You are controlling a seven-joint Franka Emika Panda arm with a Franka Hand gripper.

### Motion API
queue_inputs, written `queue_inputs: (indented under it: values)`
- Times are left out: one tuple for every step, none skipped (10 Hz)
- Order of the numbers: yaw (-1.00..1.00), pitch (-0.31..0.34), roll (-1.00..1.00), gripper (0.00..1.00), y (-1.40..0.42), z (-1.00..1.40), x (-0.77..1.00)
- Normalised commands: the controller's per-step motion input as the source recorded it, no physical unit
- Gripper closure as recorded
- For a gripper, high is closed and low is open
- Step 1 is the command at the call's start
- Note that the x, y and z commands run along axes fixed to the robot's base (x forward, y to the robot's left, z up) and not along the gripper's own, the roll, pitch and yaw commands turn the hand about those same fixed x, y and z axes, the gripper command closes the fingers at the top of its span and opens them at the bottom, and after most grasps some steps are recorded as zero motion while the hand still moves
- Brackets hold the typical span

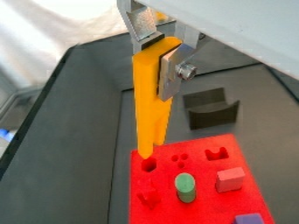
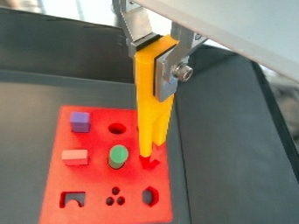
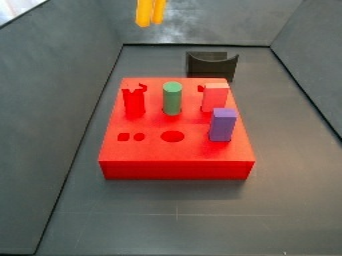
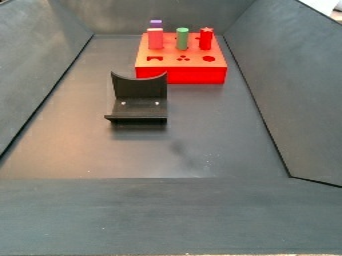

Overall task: Pick up the square-circle object. Move up. Place the square-circle object on the fixture. Regrasp the square-circle object. Move to above the board. Insert the square-circle object.
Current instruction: Move to above the board, then insert the square-circle object.

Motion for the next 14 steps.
queue_inputs:
  values:
    - [1.0, -0.208, -0.15, 1.0, -0.01, 0.0, -0.08]
    - [1.0, -0.23, -0.14, 1.0, 0.0, 0.0, -0.08]
    - [1.0, -0.249, -0.13, 1.0, 0.0, -0.01, -0.07]
    - [1.0, -0.273, -0.11, 1.0, 0.01, 0.0, -0.06]
    - [1.0, -0.29, -0.09, 1.0, 0.01, 0.0, -0.05]
    - [1.0, -0.309, -0.07, 1.0, 0.01, -0.01, -0.05]
    - [1.0, -0.329, -0.05, 1.0, 0.01, 0.0, -0.05]
    - [1.0, -0.349, -0.04, 1.0, 0.01, 0.0, -0.04]
    - [0.8, -0.307, -0.02, 1.0, 0.01, 0.0, -0.05]
    - [0.54, -0.236, -0.01, 1.0, 0.01, 0.0, -0.05]
    - [0.28, -0.152, 0.0, 1.0, 0.01, 0.0, -0.04]
    - [-0.91, -0.174, -0.07, 1.0, -0.18, -0.27, 0.0]
    - [-0.89, -0.161, -0.05, 1.0, -0.22, -0.32, 0.0]
    - [-0.89, -0.149, -0.04, 1.0, -0.23, -0.32, 0.0]
